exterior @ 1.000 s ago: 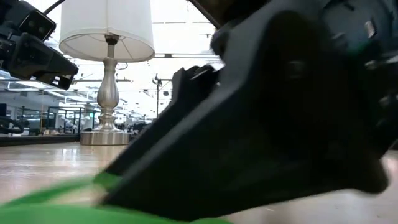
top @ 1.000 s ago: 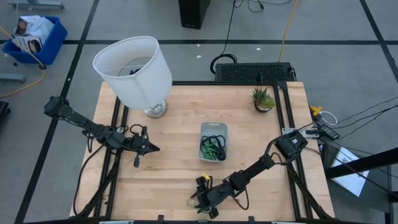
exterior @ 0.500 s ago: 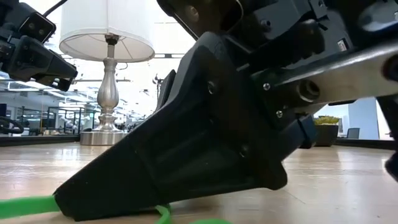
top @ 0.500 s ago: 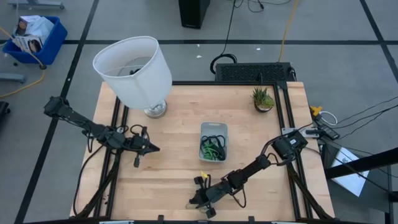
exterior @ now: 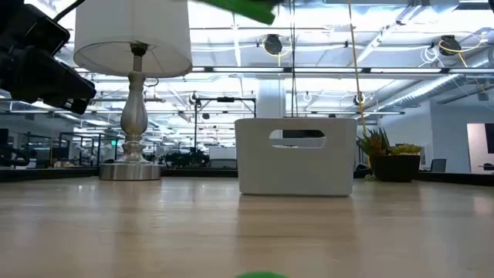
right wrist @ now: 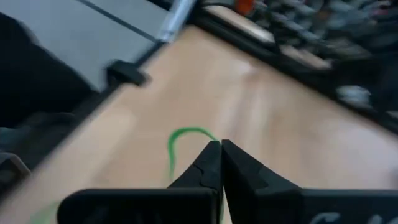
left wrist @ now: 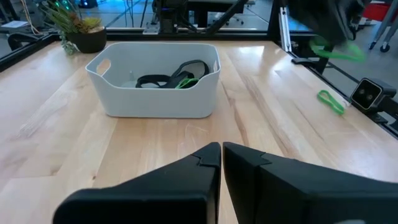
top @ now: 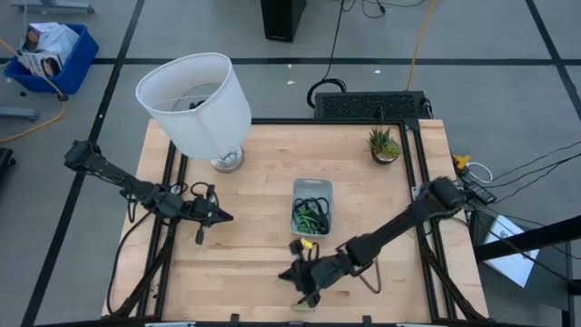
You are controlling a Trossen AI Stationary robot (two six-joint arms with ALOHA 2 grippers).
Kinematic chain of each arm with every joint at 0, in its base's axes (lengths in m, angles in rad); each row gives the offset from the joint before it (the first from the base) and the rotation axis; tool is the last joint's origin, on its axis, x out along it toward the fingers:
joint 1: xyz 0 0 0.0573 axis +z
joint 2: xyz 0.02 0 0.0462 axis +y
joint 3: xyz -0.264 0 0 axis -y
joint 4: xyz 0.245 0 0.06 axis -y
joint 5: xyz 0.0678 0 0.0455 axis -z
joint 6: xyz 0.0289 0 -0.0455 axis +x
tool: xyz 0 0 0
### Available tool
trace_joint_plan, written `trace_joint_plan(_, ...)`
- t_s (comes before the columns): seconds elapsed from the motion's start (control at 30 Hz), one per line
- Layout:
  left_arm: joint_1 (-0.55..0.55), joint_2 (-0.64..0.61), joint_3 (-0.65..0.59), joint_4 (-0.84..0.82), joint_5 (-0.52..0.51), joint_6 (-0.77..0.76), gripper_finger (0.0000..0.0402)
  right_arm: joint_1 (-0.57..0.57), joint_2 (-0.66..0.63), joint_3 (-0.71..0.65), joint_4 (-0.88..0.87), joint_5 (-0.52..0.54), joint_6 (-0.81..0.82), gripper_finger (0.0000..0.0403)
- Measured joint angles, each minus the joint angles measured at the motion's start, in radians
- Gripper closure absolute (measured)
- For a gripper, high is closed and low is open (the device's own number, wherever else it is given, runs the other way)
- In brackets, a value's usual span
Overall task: Pick and place rubber bands into bin
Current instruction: Put the green rubber band into the gray container
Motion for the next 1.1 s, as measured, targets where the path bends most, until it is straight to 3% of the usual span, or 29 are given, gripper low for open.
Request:
trace_joint_plan(0.2, 0.0, 0.0, 0.0, -0.006, 0.0, 0.0, 0.0378, -0.057, -0.19, 0.001, -0.241, 0.222, -0.046, 0.0402)
trace_joint_plan(0.5, 0.0, 0.0, 0.0, -0.016, 0.0, -0.002, 0.0378, -0.205, -0.247, -0.033, -0.445, 0.228, 0.001, 0.0402)
trace_joint_plan(0.67, 0.0, 0.0, 0.0, -0.04, 0.0, -0.027, 0.0378, -0.268, -0.275, -0.228, -0.229, 0.098, 0.03, 0.0403)
trace_joint_plan(0.87, 0.0, 0.008, 0.0, -0.054, 0.001, -0.054, 0.0378, -0.312, -0.392, -0.478, 0.043, 0.093, 0.07, 0.0403)
trace_joint_plan(1.1, 0.0, 0.019, 0.0, -0.029, -0.001, -0.049, 0.0378, -0.348, -0.436, -0.603, 0.079, 0.065, 0.171, 0.0403)
